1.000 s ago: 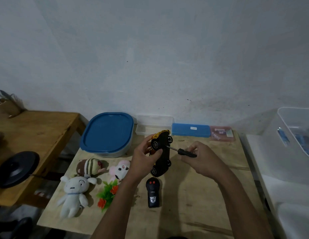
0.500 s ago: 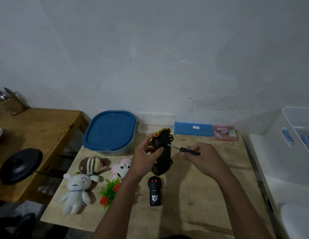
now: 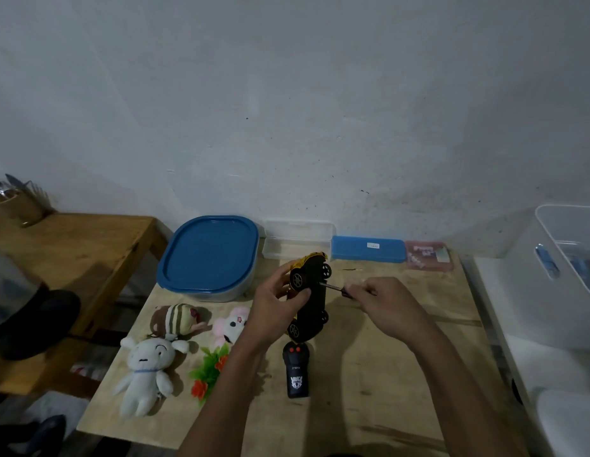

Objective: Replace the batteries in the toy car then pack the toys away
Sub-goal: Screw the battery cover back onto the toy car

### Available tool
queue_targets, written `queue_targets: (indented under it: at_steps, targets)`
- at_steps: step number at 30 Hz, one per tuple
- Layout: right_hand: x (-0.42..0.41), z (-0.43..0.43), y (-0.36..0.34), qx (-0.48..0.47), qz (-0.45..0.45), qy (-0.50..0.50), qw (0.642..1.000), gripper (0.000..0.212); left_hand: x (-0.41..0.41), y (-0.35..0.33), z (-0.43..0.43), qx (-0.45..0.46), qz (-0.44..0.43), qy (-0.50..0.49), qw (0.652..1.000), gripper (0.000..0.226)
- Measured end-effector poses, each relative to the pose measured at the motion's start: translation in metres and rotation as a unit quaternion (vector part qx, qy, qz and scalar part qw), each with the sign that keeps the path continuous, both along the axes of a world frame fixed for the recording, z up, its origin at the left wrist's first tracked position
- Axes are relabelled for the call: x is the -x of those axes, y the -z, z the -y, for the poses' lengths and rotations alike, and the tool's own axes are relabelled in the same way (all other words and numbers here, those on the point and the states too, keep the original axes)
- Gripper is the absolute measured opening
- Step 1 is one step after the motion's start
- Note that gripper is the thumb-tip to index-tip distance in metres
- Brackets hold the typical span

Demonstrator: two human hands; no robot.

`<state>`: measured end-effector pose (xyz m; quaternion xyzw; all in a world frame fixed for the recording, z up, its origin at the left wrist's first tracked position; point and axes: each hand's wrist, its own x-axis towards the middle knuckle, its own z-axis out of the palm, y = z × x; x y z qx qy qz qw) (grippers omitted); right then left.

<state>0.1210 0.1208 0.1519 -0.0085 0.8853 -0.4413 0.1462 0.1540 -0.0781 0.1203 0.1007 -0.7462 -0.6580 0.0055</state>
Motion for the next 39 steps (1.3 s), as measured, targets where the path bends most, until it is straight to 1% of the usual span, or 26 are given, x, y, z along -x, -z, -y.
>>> queue_targets:
  at_steps: [1,2,3,4,5,7,9,13,15,17,18,20,21,25,26,27,29,30,32,34,36,38,39]
  targets:
    - [0.001,0.0,0.001,0.041,0.047,0.041,0.997,0.034,-0.001,0.0,0.0,-0.007,-0.002,0.005,1.0,0.05]
    - [0.0,0.0,0.002,0.106,0.106,0.083,0.985,0.035,-0.001,0.0,0.0,-0.022,-0.001,0.006,1.0,0.05]
    - [-0.002,0.0,0.002,0.167,0.155,0.115,0.967,0.035,-0.001,-0.001,0.0,-0.037,-0.002,0.005,0.999,0.049]
    - [-0.003,0.0,0.002,0.207,0.187,0.126,0.952,0.033,0.0,-0.002,0.0,-0.05,-0.004,0.002,0.999,0.049]
    - [-0.005,0.0,0.002,0.224,0.204,0.122,0.945,0.03,0.002,-0.003,-0.001,-0.058,-0.009,-0.003,0.998,0.048]
    - [-0.007,0.001,0.0,0.231,0.214,0.092,0.945,0.026,0.006,-0.007,-0.001,-0.068,-0.018,-0.018,0.997,0.048]
    - [-0.008,0.005,-0.005,0.217,0.191,0.052,0.956,0.029,0.011,-0.009,0.0,-0.067,-0.03,-0.025,0.997,0.049]
    - [-0.006,0.003,-0.012,0.135,0.084,0.038,0.987,0.027,0.014,-0.012,0.005,-0.044,-0.04,-0.018,0.998,0.049]
    - [-0.005,0.0,-0.013,0.08,0.045,0.01,0.996,0.036,0.013,-0.011,0.006,-0.031,-0.042,-0.014,0.999,0.049]
    - [-0.007,0.002,-0.014,0.037,0.034,-0.03,0.998,0.043,0.013,-0.009,0.005,-0.02,-0.042,-0.011,0.999,0.049]
    - [-0.008,0.003,-0.014,0.033,0.037,-0.041,0.998,0.042,0.013,-0.008,0.005,-0.019,-0.041,-0.011,0.999,0.05]
    - [-0.01,0.006,-0.013,0.048,0.058,-0.037,0.996,0.031,0.013,-0.007,0.005,-0.018,-0.043,-0.012,0.999,0.05]
    - [-0.011,0.006,-0.013,0.046,0.065,-0.033,0.996,0.028,0.013,-0.007,0.005,-0.016,-0.043,-0.012,0.999,0.051]
    - [-0.006,0.002,-0.01,0.03,0.001,-0.001,1.0,0.022,0.011,-0.007,0.004,-0.011,-0.043,-0.011,0.999,0.049]
    - [-0.005,0.002,-0.011,0.033,-0.002,0.001,0.999,0.023,0.011,-0.009,0.004,-0.009,-0.043,-0.01,0.999,0.049]
    - [-0.004,0.002,-0.012,0.04,0.009,-0.003,0.999,0.026,0.011,-0.01,0.003,-0.004,-0.042,-0.007,0.999,0.049]
    - [-0.005,0.006,-0.014,0.078,0.071,0.009,0.994,0.032,0.01,-0.011,0.003,-0.001,-0.04,0.001,0.999,0.049]
    - [-0.005,0.007,-0.013,0.094,0.107,0.022,0.99,0.033,0.009,-0.011,0.003,-0.005,-0.041,0.001,0.999,0.049]
    - [-0.005,0.007,-0.011,0.112,0.134,0.028,0.984,0.028,0.009,-0.01,0.004,-0.014,-0.044,-0.001,0.999,0.049]
    - [-0.004,0.005,-0.007,0.107,0.116,0.005,0.988,0.029,0.009,-0.008,0.005,-0.015,-0.046,-0.005,0.999,0.049]
    - [-0.004,0.004,-0.007,0.084,0.062,-0.024,0.994,0.026,0.01,-0.007,0.007,-0.019,-0.045,-0.013,0.999,0.049]
    - [-0.003,0.003,-0.004,0.073,0.013,-0.029,0.997,0.022,0.011,-0.005,0.007,-0.029,-0.045,-0.021,0.998,0.05]
    - [-0.004,0.003,-0.005,0.076,0.005,-0.024,0.997,0.023,0.011,-0.004,0.008,-0.03,-0.044,-0.022,0.998,0.05]
